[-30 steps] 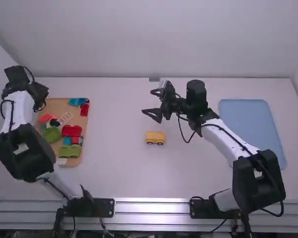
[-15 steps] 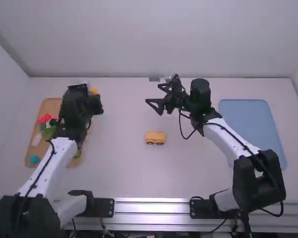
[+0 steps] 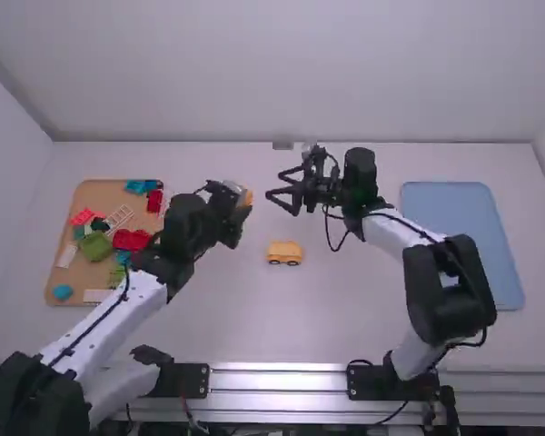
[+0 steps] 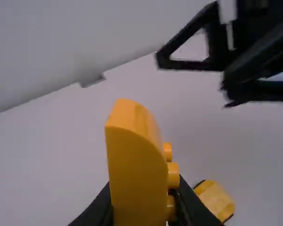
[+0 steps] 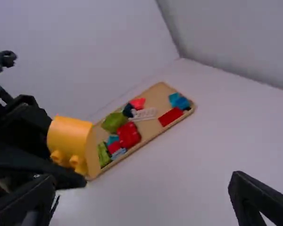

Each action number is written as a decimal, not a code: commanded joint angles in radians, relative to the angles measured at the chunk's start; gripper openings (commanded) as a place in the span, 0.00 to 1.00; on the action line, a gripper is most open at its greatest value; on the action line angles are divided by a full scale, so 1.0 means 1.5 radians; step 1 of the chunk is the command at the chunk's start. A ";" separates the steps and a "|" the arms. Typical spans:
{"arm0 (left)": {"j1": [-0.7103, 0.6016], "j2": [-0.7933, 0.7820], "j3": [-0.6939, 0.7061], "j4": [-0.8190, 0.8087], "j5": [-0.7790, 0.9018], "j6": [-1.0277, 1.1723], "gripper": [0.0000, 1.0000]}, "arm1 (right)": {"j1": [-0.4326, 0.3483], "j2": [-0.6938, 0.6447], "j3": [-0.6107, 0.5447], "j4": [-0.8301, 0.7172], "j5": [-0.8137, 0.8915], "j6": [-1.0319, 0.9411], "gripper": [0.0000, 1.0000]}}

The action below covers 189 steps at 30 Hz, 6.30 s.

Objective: Assemble lego blocks to make yellow taxi

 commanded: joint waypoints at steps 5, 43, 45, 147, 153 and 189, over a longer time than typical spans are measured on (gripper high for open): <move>-0.037 0.027 -0.005 0.040 -0.061 -0.008 0.06 | 0.028 0.007 0.017 0.005 -0.035 0.016 0.94; -0.045 0.174 -0.005 0.256 0.001 -0.139 0.06 | 0.078 0.007 0.017 0.033 0.082 0.019 0.28; -0.045 0.174 -0.005 0.256 0.002 -0.142 0.16 | 0.078 0.007 0.017 0.036 0.092 0.019 0.24; 0.269 -0.019 0.053 -0.098 0.314 0.100 0.99 | -0.045 -0.051 0.241 -1.015 0.234 -1.039 0.99; 0.262 -0.019 0.053 -0.129 0.435 0.333 0.99 | -0.116 -0.073 0.167 -0.919 0.206 -1.039 0.99; 0.215 0.335 0.053 0.229 0.774 0.415 0.99 | -0.244 0.062 -0.178 -0.430 0.042 -0.977 0.99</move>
